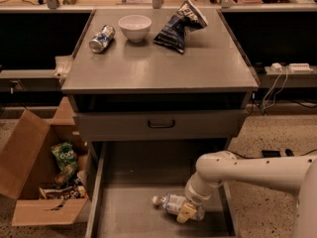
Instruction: Place blue plastic bottle into middle drawer
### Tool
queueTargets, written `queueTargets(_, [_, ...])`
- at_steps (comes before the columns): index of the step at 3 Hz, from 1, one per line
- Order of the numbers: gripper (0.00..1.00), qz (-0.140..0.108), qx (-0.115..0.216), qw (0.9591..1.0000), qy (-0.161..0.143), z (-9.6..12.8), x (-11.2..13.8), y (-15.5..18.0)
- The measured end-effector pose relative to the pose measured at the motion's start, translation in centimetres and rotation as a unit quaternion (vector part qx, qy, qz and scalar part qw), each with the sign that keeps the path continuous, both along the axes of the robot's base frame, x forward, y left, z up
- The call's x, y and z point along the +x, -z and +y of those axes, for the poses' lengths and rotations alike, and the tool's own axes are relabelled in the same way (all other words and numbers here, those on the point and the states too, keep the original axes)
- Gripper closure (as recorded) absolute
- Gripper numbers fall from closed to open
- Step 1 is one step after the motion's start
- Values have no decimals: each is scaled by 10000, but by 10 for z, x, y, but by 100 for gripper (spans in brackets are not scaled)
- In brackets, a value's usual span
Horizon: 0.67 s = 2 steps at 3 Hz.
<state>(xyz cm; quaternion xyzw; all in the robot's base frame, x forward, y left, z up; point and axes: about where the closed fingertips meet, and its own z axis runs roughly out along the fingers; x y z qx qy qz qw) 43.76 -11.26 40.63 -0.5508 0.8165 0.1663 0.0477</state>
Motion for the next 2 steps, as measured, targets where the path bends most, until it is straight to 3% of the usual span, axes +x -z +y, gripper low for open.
queueTargets(1, [0,-19,203,9998,1,1,6,-13])
queueTargets(2, [0,-211,859,9960,148,3,16,-63])
